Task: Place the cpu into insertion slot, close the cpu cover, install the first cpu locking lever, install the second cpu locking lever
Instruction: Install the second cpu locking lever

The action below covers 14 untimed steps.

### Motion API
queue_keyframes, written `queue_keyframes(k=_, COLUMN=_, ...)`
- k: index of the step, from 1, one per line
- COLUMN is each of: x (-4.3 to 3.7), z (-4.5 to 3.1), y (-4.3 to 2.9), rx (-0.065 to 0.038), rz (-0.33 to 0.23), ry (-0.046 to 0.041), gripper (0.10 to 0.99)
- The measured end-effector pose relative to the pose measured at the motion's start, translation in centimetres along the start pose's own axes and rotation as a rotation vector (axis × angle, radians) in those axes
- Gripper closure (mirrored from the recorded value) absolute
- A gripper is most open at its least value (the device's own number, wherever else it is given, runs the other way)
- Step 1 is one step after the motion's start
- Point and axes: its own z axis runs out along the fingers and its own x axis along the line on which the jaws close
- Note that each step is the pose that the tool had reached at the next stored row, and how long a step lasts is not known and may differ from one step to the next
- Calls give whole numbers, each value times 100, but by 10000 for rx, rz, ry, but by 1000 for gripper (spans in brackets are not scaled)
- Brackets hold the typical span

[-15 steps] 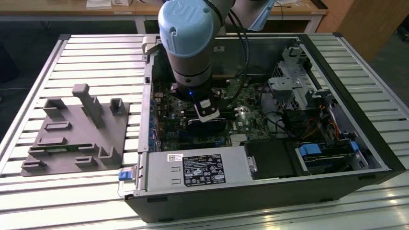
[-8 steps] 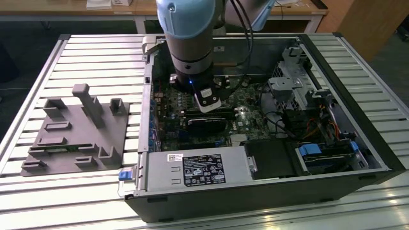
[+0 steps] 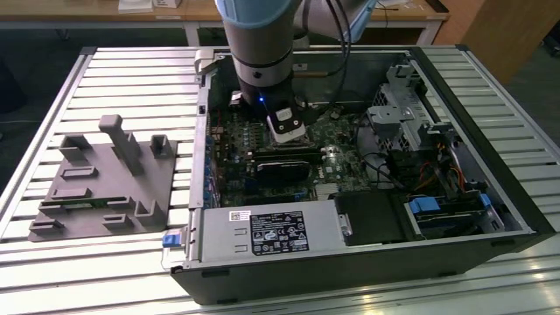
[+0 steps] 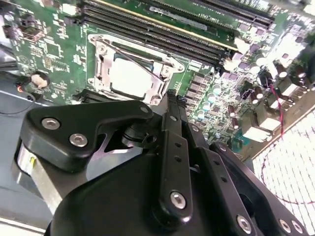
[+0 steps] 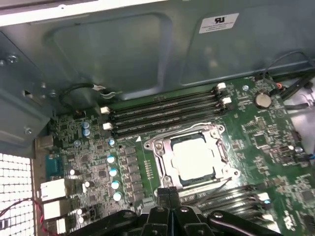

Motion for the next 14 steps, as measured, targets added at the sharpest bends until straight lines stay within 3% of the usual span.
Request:
queue_keyframes(k=2, x=-22, z=-22, y=13, rx=168, rz=-10, ry=-40, gripper=980)
queue_keyframes(k=4, x=-55, z=-20, y=19, rx=226, rz=-6, ry=-54, gripper=980)
queue_keyframes(k=14, x=-205, z=16, y=-28, rx=238, rz=9, ry=-44, gripper=980)
